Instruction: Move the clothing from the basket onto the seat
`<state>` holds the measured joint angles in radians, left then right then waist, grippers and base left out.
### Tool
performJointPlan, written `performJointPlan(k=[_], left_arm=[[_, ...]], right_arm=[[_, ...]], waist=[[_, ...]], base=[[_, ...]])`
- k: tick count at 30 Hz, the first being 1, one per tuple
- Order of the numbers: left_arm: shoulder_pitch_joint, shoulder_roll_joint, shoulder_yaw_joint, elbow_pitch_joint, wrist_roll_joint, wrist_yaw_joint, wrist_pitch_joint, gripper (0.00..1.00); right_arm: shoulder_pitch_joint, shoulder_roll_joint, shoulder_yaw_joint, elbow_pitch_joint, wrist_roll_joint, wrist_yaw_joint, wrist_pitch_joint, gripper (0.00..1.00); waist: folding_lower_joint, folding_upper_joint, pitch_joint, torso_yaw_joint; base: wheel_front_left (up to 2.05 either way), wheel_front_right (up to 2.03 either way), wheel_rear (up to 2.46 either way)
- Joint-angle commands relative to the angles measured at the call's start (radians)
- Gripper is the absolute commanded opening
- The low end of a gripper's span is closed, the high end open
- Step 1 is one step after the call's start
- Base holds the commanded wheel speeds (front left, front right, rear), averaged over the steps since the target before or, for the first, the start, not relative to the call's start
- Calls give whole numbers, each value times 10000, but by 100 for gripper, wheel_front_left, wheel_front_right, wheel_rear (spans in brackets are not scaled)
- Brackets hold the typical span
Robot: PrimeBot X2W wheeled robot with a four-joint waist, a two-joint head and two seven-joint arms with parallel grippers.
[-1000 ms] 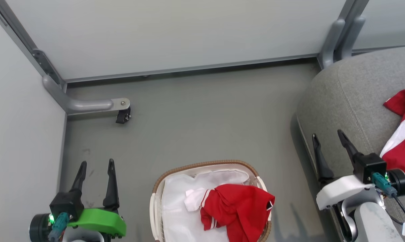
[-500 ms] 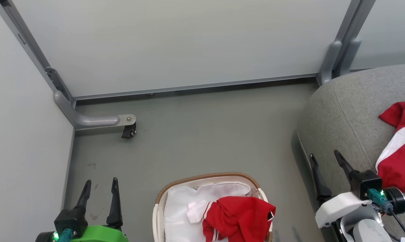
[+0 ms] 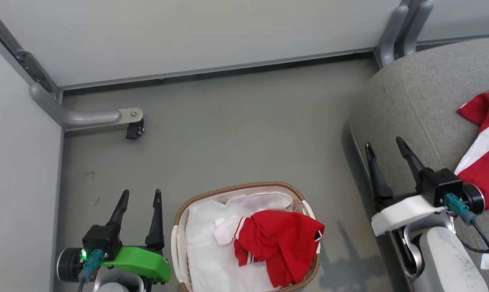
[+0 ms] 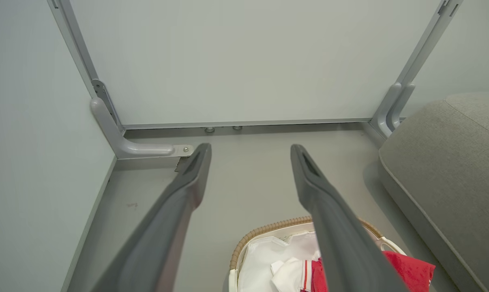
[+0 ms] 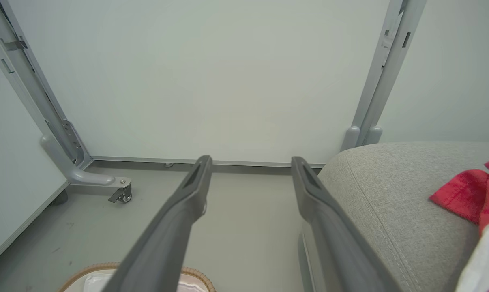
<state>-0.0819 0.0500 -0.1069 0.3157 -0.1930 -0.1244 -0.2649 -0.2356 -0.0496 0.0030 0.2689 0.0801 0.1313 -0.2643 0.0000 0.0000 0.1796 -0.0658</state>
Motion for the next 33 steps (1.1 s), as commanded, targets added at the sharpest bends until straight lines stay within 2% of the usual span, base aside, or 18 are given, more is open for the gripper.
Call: performJointPlan(k=[1,8,14,33], left_arm=[[-332,22,-94,73,-40,-50,10,100],[-1615,35,-1115,718,9,-76,8,100],[-2798,427,-2182,1272,-212,-71,8,100],[-5596,1460,-4660,3338,-738,-74,8,100]], right_arm=[[-241,-31,78,-140,91,-10,-2,100],[-1089,-28,368,-781,390,-10,-2,100],[-1680,-19,549,-1234,630,-10,-2,100],[-2953,-23,1084,-1933,1222,-10,-2,100]], waist=[[0,0,1037,-597],[0,0,2629,-1298],[0,0,3880,-1763],[0,0,6379,-2705]], base=[[0,0,0],[0,0,0],[0,0,0],[0,0,0]])
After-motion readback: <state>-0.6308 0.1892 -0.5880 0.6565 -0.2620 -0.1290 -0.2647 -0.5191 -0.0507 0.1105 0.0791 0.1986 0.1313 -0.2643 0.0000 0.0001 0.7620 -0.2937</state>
